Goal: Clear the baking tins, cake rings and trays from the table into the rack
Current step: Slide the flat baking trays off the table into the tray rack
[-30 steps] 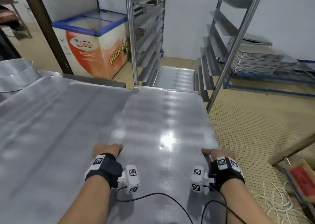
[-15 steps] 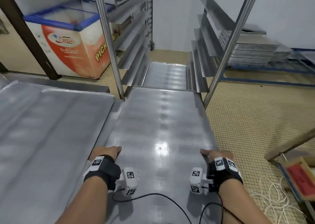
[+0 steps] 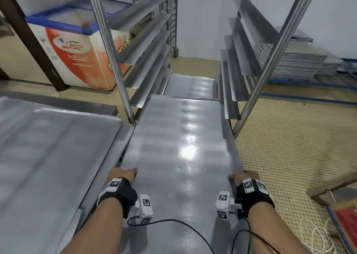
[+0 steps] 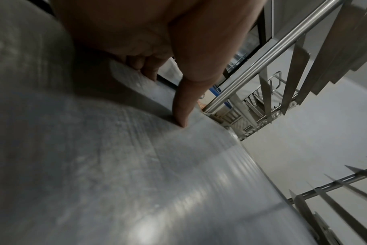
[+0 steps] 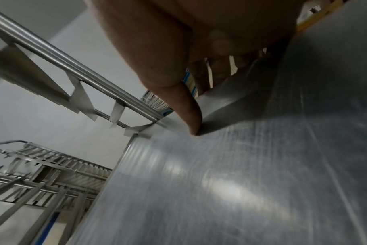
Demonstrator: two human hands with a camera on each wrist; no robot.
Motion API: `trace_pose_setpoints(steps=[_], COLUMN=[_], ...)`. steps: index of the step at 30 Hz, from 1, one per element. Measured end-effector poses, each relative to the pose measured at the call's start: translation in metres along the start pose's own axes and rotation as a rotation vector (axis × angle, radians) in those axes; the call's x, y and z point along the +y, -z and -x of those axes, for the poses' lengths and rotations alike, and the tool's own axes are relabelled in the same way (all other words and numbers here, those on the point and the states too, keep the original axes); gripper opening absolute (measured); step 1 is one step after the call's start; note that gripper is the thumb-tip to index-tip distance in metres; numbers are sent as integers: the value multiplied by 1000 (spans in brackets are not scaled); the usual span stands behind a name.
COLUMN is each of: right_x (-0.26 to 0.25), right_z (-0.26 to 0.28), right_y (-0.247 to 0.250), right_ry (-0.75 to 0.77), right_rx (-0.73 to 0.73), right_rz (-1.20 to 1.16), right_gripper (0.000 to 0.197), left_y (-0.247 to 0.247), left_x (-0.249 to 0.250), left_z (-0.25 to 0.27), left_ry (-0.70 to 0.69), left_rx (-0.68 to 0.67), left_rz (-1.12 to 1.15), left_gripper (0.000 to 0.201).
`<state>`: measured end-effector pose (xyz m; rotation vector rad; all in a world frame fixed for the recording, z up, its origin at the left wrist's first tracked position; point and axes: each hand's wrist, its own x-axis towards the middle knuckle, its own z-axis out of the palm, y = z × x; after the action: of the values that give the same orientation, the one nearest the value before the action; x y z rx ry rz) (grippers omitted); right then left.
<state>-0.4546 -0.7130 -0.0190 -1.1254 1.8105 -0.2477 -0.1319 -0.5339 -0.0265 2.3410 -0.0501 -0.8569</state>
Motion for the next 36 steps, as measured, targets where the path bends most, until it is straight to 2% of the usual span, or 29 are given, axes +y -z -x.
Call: trace_pose_setpoints(steps=[2, 4, 10, 15, 17, 21, 29, 34, 36], right_x=[-3, -7, -22, -44, -56, -78, -112, -129, -133], right_z=[-4, -10, -35, -56, -65, -90, -134, -152, -154], right_y=[-5, -11, -27, -37, -41, -49, -60, -65, -66], right_ry=[-21, -33, -49, -34, -34, -46, -78, -123, -125], right_rx=[40, 45, 83, 119, 125, 161, 214, 250, 260], right_rz=[17, 6, -97, -151, -166, -221, -222, -211, -209], right_gripper=[25, 22, 39, 42, 41, 52, 41, 53, 50], left_y=[-7, -12, -30, -47, -57, -77, -99, -109, -112], left_x=[4, 9, 27, 53, 63, 89, 134, 157, 162], left_z=[-6, -10, -39, -68, -83, -110, -156, -174, -176], left_ry=[2, 27, 58, 77, 58, 61, 7, -12, -16], left_rx=[-22, -25, -9, 6, 32, 119, 117, 125, 124], left_rz=[-26, -42, -42, -31, -44, -140, -231, -256, -269], left_gripper=[48, 61, 68, 59, 60, 66, 76, 78, 76])
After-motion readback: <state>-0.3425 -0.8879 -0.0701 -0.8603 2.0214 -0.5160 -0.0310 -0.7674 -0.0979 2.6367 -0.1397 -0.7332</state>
